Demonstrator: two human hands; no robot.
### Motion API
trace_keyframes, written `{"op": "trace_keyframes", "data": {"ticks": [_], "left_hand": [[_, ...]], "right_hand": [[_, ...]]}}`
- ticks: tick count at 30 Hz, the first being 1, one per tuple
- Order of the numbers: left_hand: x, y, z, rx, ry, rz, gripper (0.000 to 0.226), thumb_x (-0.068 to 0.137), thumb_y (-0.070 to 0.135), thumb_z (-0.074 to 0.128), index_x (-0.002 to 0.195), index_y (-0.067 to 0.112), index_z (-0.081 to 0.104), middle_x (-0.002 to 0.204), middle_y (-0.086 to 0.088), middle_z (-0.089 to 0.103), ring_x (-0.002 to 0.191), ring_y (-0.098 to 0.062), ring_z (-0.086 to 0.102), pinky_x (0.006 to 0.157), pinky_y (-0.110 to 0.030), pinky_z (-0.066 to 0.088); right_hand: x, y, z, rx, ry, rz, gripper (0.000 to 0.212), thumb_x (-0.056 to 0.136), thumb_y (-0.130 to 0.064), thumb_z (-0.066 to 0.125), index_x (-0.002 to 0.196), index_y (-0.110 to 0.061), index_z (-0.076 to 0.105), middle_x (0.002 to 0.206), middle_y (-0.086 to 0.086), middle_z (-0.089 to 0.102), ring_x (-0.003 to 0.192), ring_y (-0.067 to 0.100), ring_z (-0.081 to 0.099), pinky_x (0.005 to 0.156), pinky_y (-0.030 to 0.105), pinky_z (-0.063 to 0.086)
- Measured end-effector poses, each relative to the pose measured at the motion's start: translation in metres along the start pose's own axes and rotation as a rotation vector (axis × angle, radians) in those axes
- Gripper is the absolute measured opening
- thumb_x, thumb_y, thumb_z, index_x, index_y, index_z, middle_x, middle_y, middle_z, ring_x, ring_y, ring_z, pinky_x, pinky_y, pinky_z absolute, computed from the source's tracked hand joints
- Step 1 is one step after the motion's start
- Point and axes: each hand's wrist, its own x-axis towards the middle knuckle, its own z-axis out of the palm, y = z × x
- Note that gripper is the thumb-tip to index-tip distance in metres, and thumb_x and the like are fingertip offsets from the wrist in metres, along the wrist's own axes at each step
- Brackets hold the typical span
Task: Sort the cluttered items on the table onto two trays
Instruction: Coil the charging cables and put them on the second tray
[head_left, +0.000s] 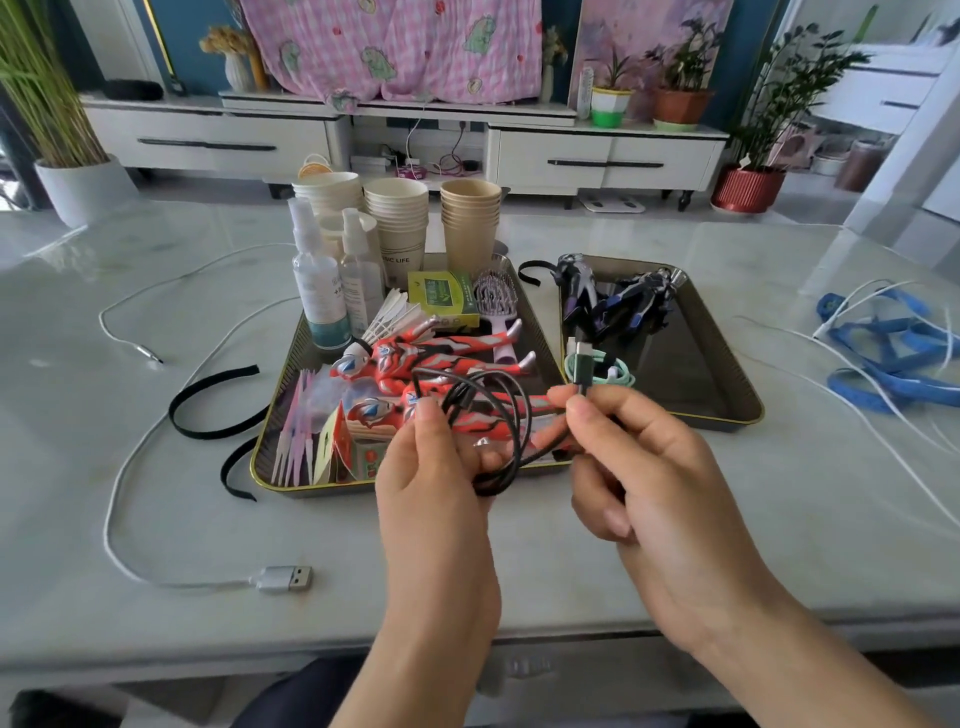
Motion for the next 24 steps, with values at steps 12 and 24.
{"op": "trace_keyframes", "data": {"ticks": [12,24], "left_hand": [[-0.001,-0.011,-0.002,0.295,0.189,0.380,0.034,0.098,0.023,0.040,0.065,0.014,0.040,0.054,0.007,0.042,0.051,-0.007,0.035,0.051,-0.020,0.033],[-0.009,-0.010,0.001,0.296,-0.213,0.529,0.025,0.091,0.028,0.041,0.071,0.014,0.045,0.051,0.007,0.041,0.050,-0.004,0.032,0.048,-0.013,0.031]], "right_hand": [[-0.003,0.001,0.009,-0.277,-0.112,0.081,0.014,0.081,-0.006,0.066,0.071,-0.007,0.076,0.046,-0.004,0.052,0.033,0.003,0.037,0.038,0.007,0.027],[0.010,0.007,0.006,0.115,0.061,0.460,0.023,0.078,-0.011,0.066,0.058,-0.010,0.055,0.044,-0.002,0.034,0.030,0.004,0.016,0.029,0.015,0.014]]}}
